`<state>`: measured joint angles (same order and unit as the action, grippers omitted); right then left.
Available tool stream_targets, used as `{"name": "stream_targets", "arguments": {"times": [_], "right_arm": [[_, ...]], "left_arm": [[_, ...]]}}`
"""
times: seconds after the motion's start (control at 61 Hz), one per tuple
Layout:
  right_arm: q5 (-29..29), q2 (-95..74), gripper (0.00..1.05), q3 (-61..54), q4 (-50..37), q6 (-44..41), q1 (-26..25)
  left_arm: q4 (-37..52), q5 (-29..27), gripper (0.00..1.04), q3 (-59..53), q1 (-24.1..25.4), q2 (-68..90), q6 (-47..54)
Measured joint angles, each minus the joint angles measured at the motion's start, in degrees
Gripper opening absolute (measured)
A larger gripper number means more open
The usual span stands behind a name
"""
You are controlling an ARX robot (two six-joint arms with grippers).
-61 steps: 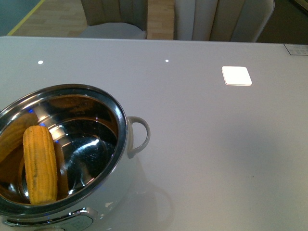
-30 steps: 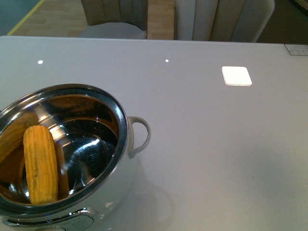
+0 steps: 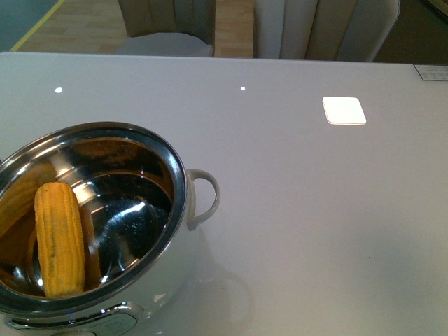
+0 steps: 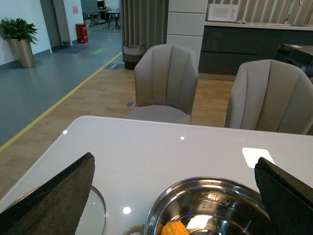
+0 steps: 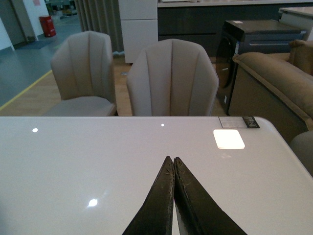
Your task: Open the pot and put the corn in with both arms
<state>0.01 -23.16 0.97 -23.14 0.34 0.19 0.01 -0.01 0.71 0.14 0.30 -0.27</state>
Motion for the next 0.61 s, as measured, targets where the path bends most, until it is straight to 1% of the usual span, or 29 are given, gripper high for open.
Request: {"name": "stream_targets", "arguments": {"times": [0.311,0.607], "right_arm": [[0.0,7.5,0.02,0.0,7.48,0.0,0.0],[0.0,12.15,0.02,0.0,12.09,0.0,0.0]], "left_arm": [[0.0,-0.02,0.98,0.0,0.0,0.0,0.0],[0.0,-0.02,0.98,0.0,0.0,0.0,0.0]]}}
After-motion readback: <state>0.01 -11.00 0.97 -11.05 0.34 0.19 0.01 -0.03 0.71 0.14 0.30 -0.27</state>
